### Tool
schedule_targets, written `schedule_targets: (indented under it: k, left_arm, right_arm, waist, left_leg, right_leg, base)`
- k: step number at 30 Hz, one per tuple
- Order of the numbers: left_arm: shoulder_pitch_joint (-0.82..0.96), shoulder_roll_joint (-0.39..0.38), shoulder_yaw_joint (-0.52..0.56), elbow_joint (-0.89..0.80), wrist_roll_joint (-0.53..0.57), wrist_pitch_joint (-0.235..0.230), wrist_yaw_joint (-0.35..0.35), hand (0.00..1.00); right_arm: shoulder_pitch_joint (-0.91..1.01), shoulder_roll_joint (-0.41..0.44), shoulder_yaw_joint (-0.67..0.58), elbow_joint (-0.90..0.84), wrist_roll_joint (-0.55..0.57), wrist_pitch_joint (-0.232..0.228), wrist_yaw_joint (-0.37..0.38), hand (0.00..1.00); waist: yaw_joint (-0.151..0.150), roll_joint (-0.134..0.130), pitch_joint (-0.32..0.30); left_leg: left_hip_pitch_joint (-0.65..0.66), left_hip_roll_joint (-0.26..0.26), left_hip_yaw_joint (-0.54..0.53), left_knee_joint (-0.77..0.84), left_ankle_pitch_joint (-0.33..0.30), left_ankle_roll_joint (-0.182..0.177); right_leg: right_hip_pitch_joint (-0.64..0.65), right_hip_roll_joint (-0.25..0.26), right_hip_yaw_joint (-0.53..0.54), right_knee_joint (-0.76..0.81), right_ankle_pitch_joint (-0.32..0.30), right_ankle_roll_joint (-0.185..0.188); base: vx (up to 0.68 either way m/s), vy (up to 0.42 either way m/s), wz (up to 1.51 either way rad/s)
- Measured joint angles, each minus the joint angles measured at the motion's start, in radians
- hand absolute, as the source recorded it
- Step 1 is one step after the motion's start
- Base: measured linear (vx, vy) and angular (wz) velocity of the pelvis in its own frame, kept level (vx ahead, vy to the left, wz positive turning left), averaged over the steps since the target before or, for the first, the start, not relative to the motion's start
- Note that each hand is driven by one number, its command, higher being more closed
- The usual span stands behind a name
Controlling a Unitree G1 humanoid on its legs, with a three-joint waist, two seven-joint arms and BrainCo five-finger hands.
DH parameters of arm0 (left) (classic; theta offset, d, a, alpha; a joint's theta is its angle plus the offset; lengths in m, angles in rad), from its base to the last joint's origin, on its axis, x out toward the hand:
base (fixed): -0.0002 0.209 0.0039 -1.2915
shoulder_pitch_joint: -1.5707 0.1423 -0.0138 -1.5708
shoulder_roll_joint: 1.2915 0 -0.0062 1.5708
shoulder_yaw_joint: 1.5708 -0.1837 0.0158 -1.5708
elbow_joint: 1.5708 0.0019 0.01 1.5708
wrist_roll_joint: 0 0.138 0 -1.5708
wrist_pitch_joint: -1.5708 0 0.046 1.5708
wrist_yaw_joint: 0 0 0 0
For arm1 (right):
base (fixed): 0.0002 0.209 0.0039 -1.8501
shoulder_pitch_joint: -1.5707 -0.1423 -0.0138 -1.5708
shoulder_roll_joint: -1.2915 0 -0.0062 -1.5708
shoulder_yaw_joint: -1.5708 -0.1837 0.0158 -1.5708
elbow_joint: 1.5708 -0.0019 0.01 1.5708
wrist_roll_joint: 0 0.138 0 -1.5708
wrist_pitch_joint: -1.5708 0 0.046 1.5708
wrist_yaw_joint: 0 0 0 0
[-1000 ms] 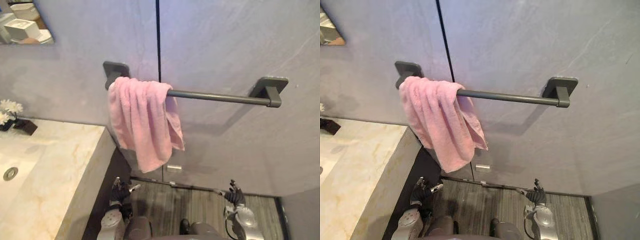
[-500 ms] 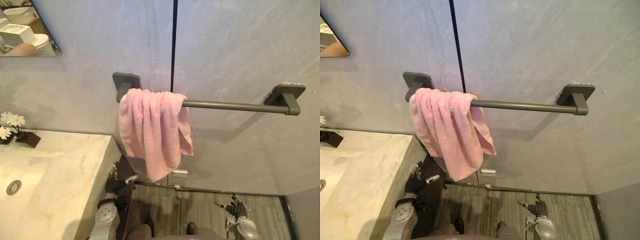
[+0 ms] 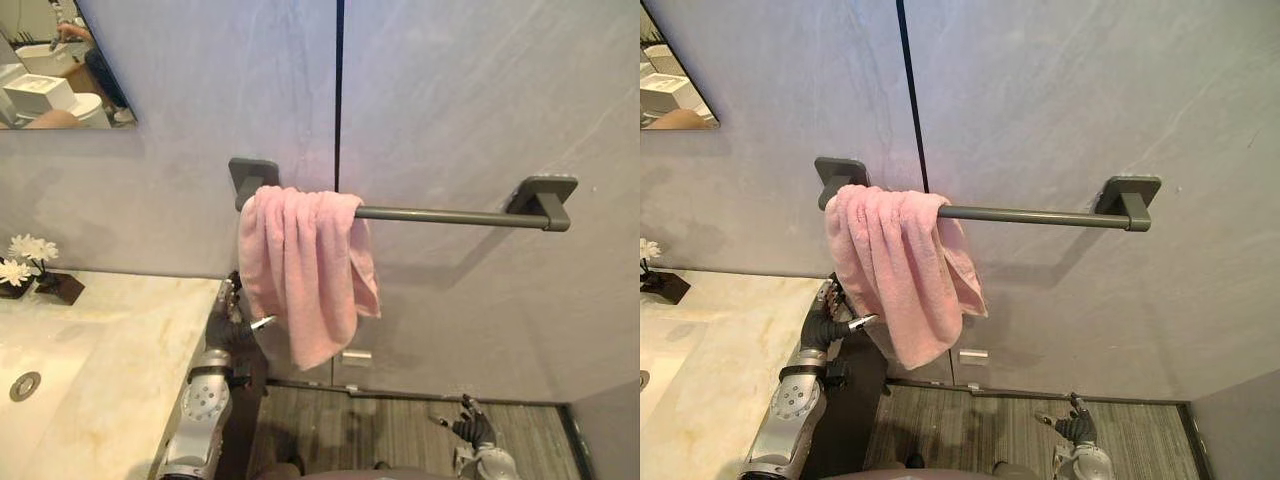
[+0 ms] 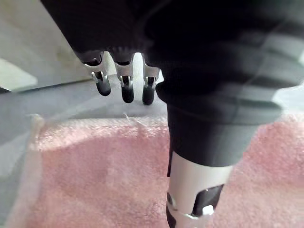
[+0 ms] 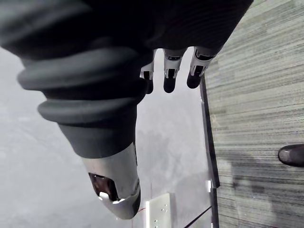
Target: Organize washtable
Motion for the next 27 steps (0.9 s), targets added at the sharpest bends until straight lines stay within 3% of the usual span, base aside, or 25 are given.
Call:
schedule_targets:
  k: [1,2,13,19,22,27]
  left_arm:
    - [0.000,0.010,-0.010,0.001,0.001,0.000,-0.001,0.00]
    - [0.000,0.014,-0.015,0.001,0.001,0.000,-0.002,1.00]
    - [-0.069,0.046,-0.064,0.118,0.019,0.003,-0.026,1.00]
    - [-0.077,0.048,-0.063,0.117,0.019,0.002,-0.024,1.00]
    - [-0.077,0.055,-0.064,0.116,0.018,0.002,-0.024,1.00]
    - [-0.078,0.055,-0.081,0.113,0.018,0.001,-0.024,1.00]
  right_arm:
    - [-0.009,-0.004,0.000,0.000,0.000,0.000,0.000,0.00]
    - [-0.013,-0.004,0.000,0.000,0.000,0.000,0.000,0.00]
    - [-0.014,-0.012,0.036,-0.101,0.000,0.000,0.001,0.00]
    - [-0.016,-0.027,0.060,-0.319,0.000,-0.004,-0.001,0.00]
    - [-0.021,-0.053,0.143,-0.469,0.000,-0.031,0.007,0.00]
    - [-0.063,-0.090,0.238,-0.587,0.015,-0.047,0.075,0.00]
  waist:
    - [-0.008,0.001,0.000]
    - [-0.010,0.001,0.000]
    - [-0.035,0.000,0.000]
    - [-0.036,0.003,0.000]
    - [-0.034,0.001,0.000]
    - [-0.031,0.000,0.000]
  left_leg:
    - [0.000,-0.002,0.002,-0.005,0.002,0.003]
    - [0.001,-0.002,0.004,-0.010,0.005,0.003]
    - [0.014,-0.003,0.037,-0.033,0.010,0.004]
    - [0.028,-0.003,0.059,-0.054,0.010,0.004]
    - [0.031,-0.004,0.061,-0.056,0.010,0.004]
    - [0.035,-0.003,0.067,-0.056,0.010,0.004]
  right_leg:
    - [-0.002,-0.001,0.004,-0.004,0.004,0.001]
    - [-0.003,-0.002,0.005,-0.005,0.006,0.002]
    - [-0.003,0.000,0.039,-0.041,0.032,0.004]
    - [-0.003,0.001,0.061,-0.057,0.040,0.008]
    - [-0.003,0.001,0.061,-0.058,0.040,0.008]
    - [-0.003,0.001,0.075,-0.057,0.040,0.008]
  base:
    - [-0.03,0.011,-0.04]
    - [-0.04,0.011,-0.08]
    - [-0.02,0.000,-0.10]
    - [0.01,-0.009,-0.12]
    - [0.01,-0.008,-0.03]
    - [-0.01,-0.008,-0.04]
